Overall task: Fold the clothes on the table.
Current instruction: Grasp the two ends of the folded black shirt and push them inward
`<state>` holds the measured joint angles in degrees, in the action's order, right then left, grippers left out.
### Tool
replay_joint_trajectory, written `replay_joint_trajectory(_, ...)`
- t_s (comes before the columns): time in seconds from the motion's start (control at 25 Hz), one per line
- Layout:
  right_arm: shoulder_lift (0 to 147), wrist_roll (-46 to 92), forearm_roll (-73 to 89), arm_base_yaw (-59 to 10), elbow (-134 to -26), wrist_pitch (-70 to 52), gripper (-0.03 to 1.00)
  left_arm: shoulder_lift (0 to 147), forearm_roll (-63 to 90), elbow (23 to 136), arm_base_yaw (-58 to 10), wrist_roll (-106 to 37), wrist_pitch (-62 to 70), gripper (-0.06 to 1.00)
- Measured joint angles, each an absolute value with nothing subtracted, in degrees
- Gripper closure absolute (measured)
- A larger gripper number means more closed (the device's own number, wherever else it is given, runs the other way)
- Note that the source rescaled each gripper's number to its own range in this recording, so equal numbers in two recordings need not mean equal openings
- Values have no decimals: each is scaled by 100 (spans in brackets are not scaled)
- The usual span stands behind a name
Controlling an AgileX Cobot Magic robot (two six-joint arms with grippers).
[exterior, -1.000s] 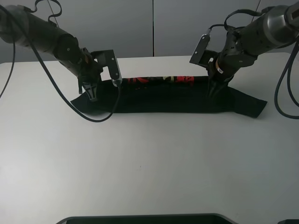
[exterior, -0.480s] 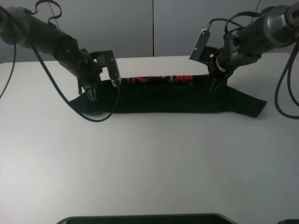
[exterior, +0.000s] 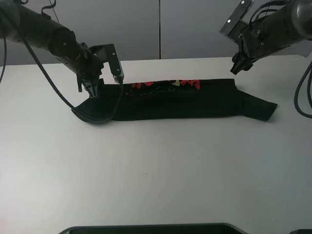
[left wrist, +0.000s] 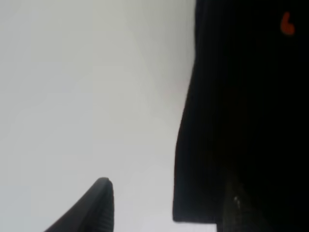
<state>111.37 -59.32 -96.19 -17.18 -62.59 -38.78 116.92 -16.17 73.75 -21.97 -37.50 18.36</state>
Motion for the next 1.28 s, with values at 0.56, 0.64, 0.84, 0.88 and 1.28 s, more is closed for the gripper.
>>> replay_joint_trajectory(0.56, 9996, -1975, -3158, -1493, -6259, -3672, 21, 10719, -111, 7489, -2193, -2915, 2905, 18)
replay_joint_trajectory(0.64, 9996, -1354, -2284, -1209, -6259, -3569, 21, 10719, 344, 7489, -2193, -2905, 3161, 18)
replay_joint_trajectory(0.84, 10048, 306, 260, -169, -6259, -3235, 21, 10714, 756, 7489, -2193, -2894, 3409, 17)
replay_joint_trajectory(0.88, 10097, 829, 846, 62, -6259, -3237, 21, 10714, 768, 7489, -2193, -2883, 3409, 17)
replay_joint_trajectory(1.28, 11075, 3578, 3925, 728, -6259, -3460, 8, 10705, 803, 7489, -2193, -2883, 3357, 17)
